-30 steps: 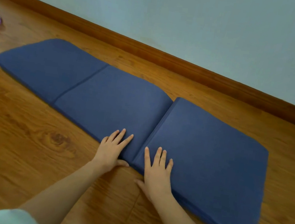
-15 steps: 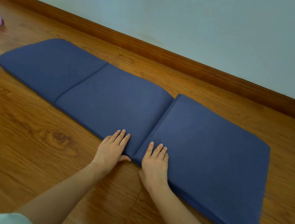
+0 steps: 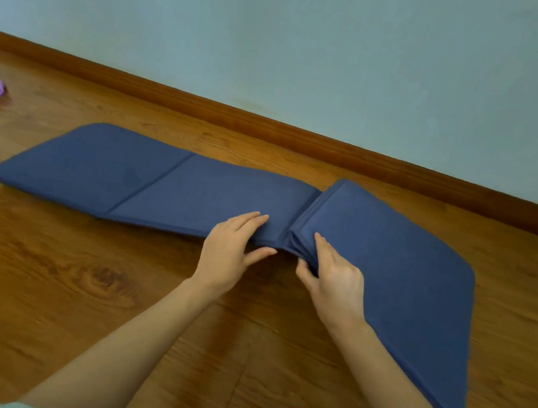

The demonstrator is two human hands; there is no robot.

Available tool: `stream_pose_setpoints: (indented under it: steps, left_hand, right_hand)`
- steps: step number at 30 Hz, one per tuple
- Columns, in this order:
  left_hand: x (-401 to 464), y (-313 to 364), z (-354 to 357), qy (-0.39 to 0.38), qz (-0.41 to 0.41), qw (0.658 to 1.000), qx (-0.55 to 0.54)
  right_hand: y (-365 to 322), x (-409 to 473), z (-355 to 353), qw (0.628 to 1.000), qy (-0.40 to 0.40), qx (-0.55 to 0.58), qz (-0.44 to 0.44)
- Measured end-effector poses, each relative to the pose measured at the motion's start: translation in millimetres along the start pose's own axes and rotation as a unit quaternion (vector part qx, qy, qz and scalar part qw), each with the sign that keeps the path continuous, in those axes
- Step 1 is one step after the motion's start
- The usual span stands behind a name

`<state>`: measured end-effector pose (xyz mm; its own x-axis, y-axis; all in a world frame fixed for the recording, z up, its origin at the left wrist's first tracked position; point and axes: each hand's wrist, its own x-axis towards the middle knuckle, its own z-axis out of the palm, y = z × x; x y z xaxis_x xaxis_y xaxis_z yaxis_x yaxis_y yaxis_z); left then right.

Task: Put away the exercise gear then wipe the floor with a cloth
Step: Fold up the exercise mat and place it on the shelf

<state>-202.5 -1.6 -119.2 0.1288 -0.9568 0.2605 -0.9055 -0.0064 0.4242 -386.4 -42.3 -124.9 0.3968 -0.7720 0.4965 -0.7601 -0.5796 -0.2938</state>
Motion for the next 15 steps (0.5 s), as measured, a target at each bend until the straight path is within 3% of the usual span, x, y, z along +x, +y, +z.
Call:
stream_pose_setpoints:
  steps: [4, 10, 15]
  left_hand:
    - [19, 30, -7, 0.004, 0.037, 0.999, -0.026]
    - [43, 92, -27, -0.022, 0.051, 0.989, -0.134]
    - [42, 155, -40, 0.054, 0.011, 0.965, -0.258]
  right_hand:
    - [16, 14, -41, 0.995, 0.094, 0.009, 0.017]
    - [29, 24, -100, 0.979, 0.137, 0.091, 0.118]
    - [30, 28, -142, 0.953, 0.183, 0.181, 0.158]
